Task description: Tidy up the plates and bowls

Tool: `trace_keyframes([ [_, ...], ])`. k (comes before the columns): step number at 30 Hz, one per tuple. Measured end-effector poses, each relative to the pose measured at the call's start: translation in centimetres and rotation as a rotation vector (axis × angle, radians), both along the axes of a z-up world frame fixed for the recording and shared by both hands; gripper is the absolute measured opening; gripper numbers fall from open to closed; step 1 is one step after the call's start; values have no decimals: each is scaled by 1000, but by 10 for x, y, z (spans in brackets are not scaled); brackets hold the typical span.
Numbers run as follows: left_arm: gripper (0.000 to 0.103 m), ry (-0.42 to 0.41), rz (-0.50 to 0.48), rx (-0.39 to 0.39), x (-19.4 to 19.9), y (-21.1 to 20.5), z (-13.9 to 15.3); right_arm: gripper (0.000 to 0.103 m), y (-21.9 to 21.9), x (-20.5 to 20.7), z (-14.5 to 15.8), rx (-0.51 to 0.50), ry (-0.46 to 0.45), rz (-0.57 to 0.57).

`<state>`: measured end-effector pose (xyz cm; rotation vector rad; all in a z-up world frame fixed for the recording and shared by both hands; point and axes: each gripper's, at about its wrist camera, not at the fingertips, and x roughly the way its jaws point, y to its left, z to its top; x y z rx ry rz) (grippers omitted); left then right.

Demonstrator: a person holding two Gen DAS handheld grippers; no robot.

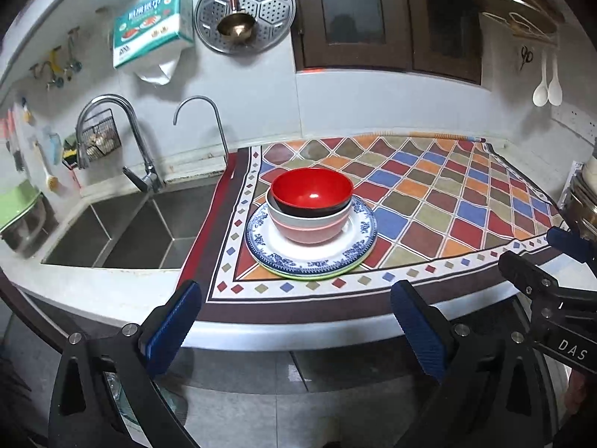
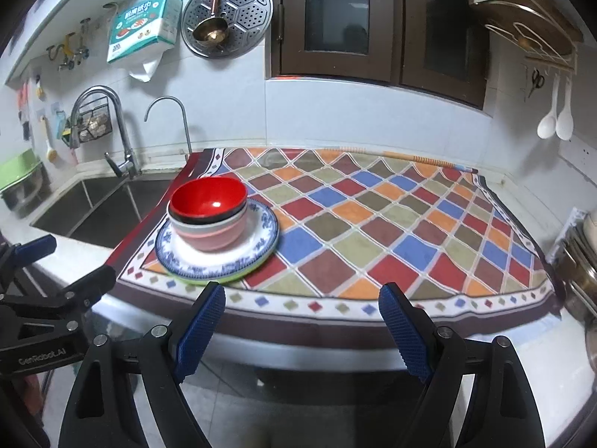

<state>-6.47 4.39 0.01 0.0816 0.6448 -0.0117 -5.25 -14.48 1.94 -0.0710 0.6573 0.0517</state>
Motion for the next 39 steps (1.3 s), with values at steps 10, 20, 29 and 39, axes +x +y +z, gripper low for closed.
trace_keyframes([
  [10,103,-29,22,-15,-44,-16,10,85,-18,-49,6,31,-16,10],
  [20,103,-50,38,-20,-65,-22,15,85,-28,-71,12,34,-48,24],
  [29,103,-52,33,-24,-70,-23,15,85,-31,-80,14,31,-63,36],
  [39,103,-57,32,-26,-74,-24,17,85,-34,-85,16,28,-73,31],
])
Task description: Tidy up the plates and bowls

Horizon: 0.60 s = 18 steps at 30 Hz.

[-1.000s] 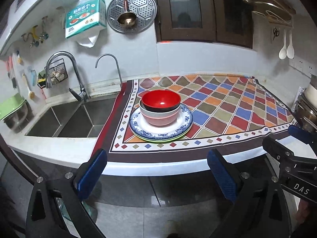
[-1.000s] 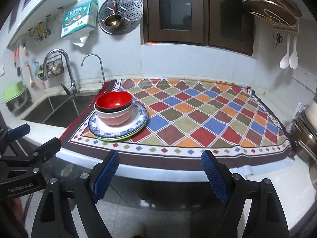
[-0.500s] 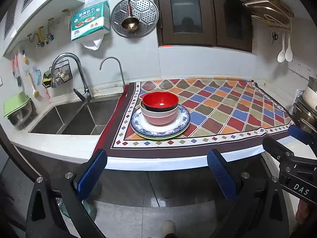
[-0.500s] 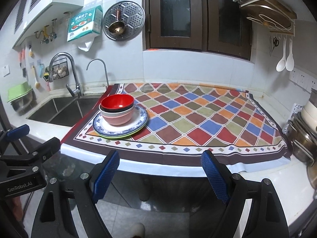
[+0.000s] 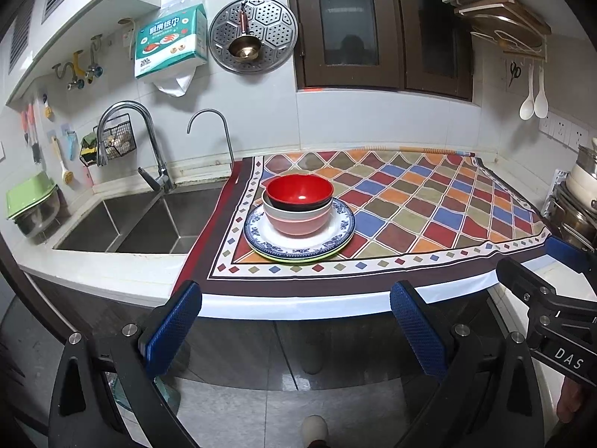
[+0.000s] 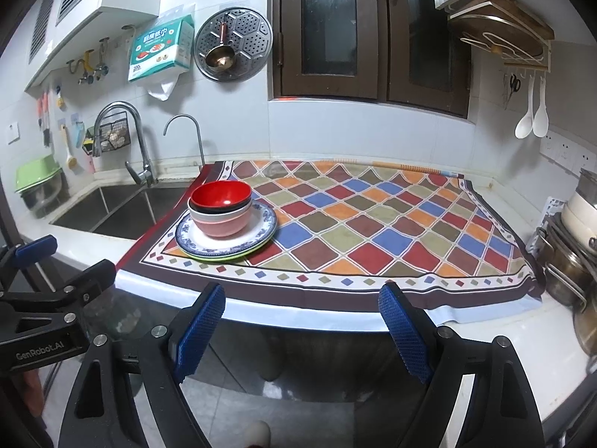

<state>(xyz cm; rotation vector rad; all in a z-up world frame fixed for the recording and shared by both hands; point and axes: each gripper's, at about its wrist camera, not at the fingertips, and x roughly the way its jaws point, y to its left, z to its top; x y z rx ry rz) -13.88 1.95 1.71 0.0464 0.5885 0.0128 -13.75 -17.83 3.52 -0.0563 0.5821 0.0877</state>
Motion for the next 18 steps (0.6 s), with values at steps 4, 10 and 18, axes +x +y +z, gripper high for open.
trace_keyframes([
  [4,103,2,0,0,0,0,0,85,-1,-1,1,1,-3,0],
  [10,103,2,-1,-6,-1,0,1,85,-4,-5,3,-1,-10,-2],
  [18,103,11,-1,-24,-2,4,1,85,-5,-6,5,-1,-10,3],
])
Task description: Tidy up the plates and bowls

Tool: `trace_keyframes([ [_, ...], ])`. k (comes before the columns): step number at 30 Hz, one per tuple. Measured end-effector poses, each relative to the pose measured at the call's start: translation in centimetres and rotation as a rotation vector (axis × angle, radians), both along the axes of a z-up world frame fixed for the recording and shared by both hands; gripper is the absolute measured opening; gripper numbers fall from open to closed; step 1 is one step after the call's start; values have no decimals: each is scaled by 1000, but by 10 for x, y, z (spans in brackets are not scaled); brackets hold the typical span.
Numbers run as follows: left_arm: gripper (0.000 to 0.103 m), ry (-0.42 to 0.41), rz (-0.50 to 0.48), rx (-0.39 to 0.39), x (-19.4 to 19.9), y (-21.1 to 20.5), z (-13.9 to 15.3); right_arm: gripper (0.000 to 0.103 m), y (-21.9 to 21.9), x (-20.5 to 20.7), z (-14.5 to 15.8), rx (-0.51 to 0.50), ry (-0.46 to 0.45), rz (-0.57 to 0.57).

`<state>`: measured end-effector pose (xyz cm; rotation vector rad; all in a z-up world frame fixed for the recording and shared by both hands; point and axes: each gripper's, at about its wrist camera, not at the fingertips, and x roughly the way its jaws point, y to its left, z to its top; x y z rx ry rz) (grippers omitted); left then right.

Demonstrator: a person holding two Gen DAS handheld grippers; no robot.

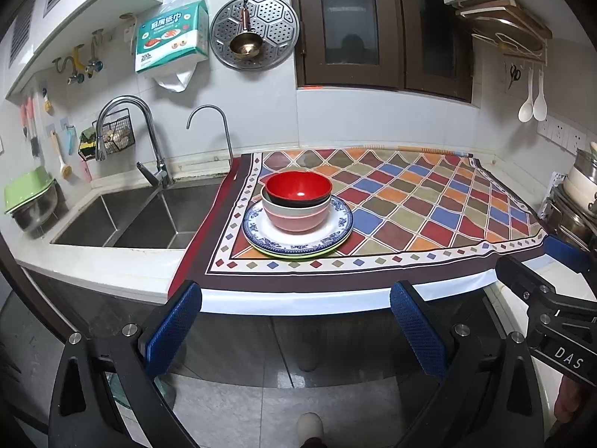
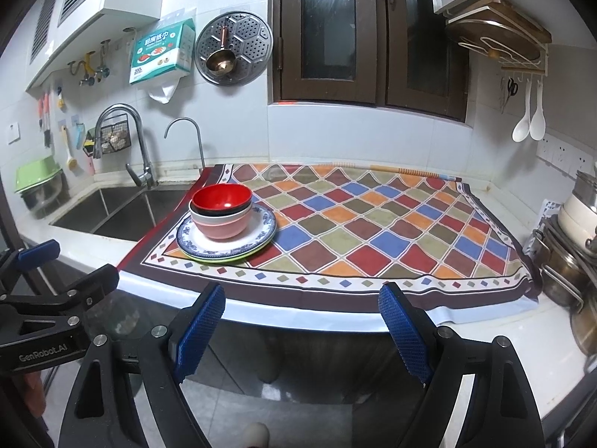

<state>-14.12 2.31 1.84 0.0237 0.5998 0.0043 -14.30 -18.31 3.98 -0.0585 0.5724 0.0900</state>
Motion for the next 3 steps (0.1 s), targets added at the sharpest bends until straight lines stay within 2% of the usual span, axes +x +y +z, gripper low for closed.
trace_keyframes([
  [3,103,3,2,-1,1,1,-1,85,1,1,0,-1,2,7],
])
